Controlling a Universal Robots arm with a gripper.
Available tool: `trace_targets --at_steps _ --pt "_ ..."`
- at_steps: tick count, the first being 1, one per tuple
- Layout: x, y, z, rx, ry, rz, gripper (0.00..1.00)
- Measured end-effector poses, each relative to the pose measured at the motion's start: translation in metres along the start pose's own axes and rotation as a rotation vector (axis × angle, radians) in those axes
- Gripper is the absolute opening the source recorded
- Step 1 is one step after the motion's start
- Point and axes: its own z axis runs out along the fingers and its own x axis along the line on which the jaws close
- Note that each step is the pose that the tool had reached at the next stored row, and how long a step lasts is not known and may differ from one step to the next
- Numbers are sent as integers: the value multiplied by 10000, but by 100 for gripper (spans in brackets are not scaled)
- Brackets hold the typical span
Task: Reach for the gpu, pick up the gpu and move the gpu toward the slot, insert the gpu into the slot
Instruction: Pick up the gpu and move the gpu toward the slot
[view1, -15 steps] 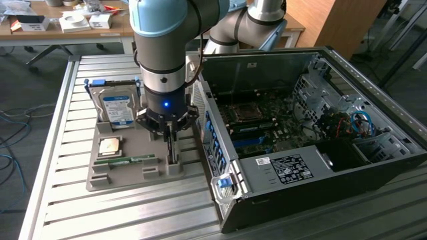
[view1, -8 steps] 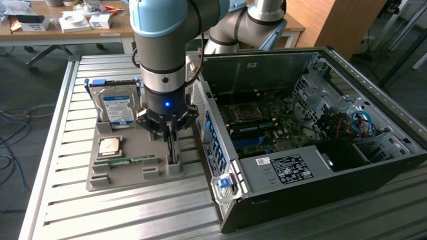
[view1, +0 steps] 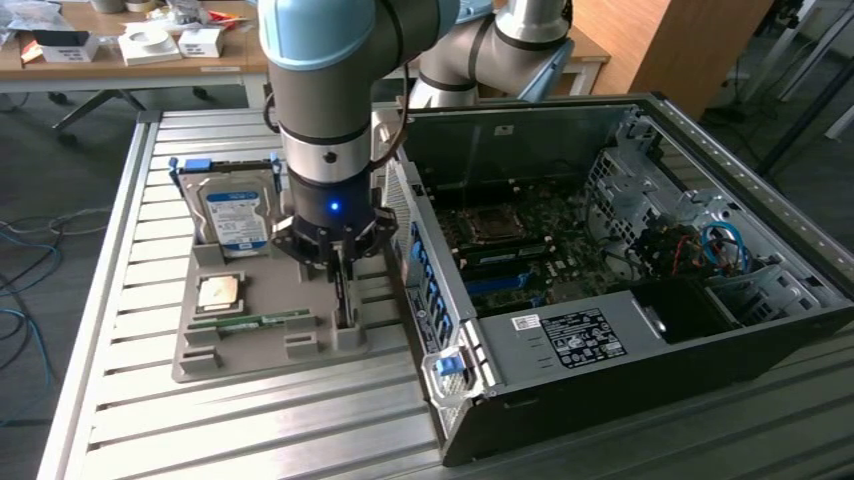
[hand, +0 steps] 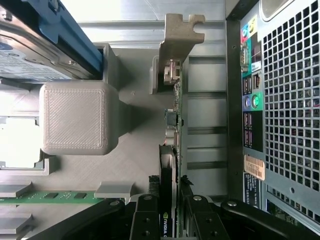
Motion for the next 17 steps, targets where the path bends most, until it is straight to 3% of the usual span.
trace_targets --at_steps 17 --pt "-7 17 -331 -1 0 0 27"
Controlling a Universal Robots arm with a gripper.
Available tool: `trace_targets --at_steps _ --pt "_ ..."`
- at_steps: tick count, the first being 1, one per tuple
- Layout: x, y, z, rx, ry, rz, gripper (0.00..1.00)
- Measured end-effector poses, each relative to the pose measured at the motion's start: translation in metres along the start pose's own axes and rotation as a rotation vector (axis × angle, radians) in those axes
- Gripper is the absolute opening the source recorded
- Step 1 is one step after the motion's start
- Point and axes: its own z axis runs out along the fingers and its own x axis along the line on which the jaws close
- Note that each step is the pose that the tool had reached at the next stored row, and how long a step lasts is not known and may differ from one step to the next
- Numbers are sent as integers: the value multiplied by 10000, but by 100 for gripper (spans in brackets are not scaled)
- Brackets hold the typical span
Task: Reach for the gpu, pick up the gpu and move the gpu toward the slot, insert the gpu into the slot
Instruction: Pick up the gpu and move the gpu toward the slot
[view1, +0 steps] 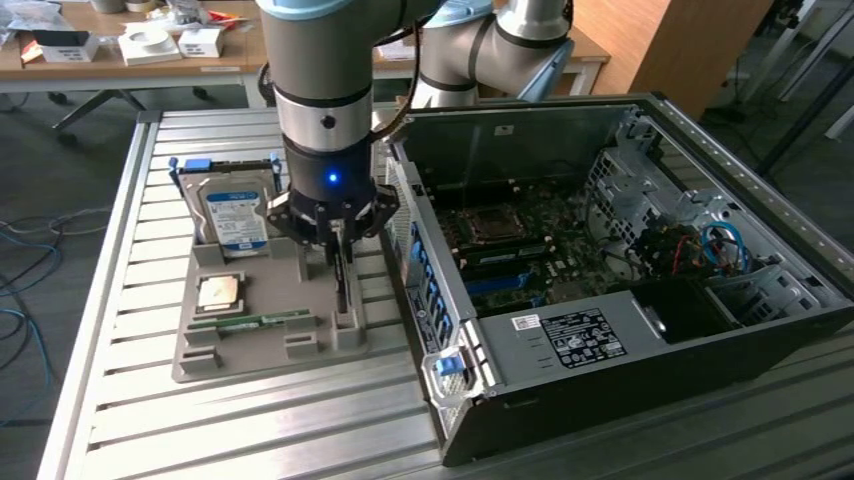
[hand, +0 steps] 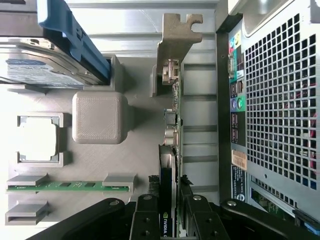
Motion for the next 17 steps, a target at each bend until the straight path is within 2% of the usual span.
trace_targets --at_steps 17 --pt "-8 18 -365 0 0 0 27"
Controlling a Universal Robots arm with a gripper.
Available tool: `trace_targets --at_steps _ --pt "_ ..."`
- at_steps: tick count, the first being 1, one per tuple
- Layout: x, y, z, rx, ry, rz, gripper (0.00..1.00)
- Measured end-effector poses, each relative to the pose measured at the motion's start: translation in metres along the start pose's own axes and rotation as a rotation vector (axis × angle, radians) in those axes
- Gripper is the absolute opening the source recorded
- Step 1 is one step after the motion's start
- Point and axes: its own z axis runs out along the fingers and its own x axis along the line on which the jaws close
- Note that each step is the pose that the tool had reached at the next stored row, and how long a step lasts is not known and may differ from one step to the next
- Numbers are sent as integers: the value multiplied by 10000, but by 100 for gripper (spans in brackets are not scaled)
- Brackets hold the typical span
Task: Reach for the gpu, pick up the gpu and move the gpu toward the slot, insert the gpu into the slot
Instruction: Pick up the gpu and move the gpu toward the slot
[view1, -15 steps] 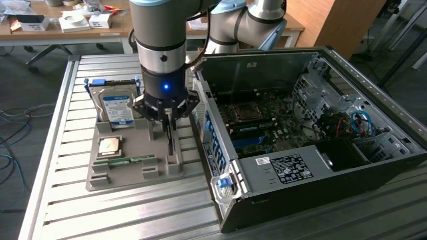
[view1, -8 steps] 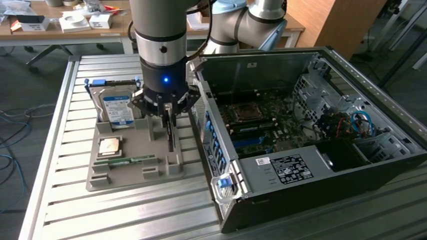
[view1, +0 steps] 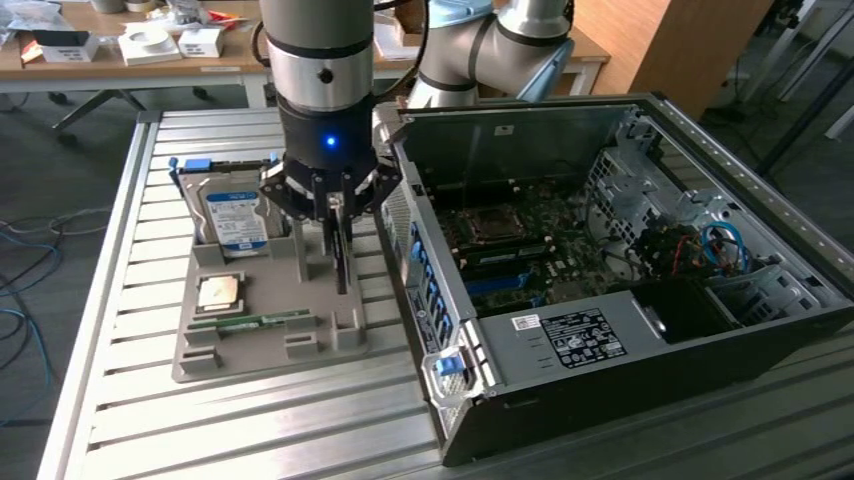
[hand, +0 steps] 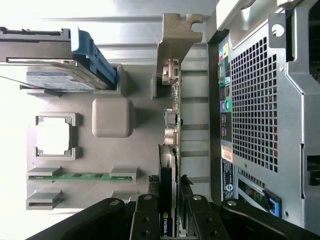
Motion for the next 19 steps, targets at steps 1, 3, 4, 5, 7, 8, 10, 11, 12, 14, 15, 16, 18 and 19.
trace_targets --at_steps 1,3,4,5,7,8,10,11,12,14,15,16,18,19 --pt "0 1 -22 1 1 0 27" --pt "-1 3 -67 1 1 0 27" --pt "-2 5 -88 0 0 0 27" --pt "-2 6 -110 0 0 0 27" --pt "-4 8 -155 0 0 1 27" --pt "-4 9 -177 0 0 0 27" --pt "-5 11 -225 0 0 0 27" --pt "-5 12 -248 0 1 0 27" --pt "-6 14 -271 1 1 0 27" --pt "-7 16 -317 1 1 0 27" --pt "-8 17 -340 0 0 0 27" --pt "-8 18 -366 0 0 0 27" --pt "-9 21 -413 1 1 0 27" --pt "-10 22 -437 0 1 -1 27"
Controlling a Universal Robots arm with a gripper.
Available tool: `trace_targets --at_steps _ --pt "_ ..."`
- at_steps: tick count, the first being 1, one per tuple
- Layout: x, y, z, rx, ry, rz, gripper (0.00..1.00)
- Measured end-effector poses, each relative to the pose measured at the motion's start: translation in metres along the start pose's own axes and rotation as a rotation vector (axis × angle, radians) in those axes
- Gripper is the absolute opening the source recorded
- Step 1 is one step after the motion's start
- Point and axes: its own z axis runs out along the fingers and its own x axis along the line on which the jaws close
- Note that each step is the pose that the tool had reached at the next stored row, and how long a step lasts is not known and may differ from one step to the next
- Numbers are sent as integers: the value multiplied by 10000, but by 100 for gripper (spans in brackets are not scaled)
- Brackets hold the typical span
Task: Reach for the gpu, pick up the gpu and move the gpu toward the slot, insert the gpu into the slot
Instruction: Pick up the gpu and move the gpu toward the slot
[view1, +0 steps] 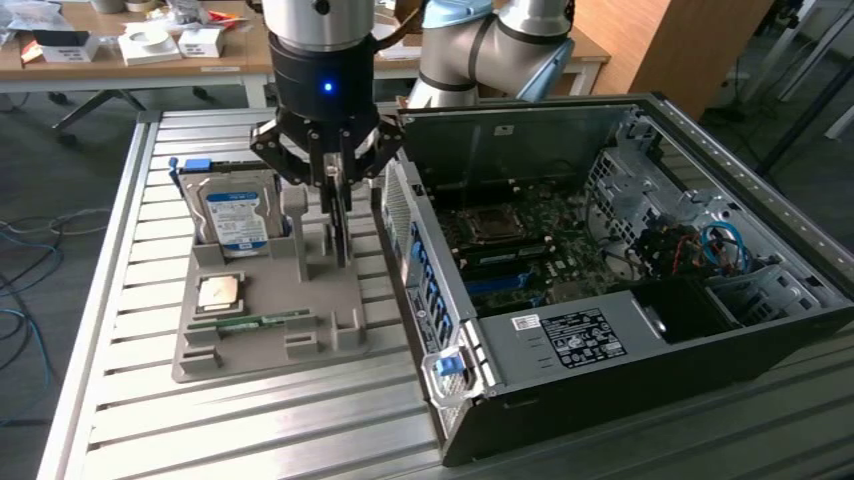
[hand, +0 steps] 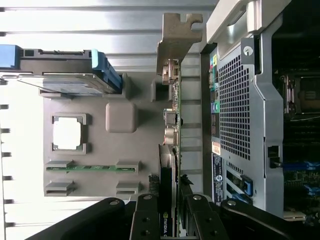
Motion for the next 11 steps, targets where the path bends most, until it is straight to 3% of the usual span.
trace_targets --at_steps 11 --pt "-6 13 -257 0 0 0 27"
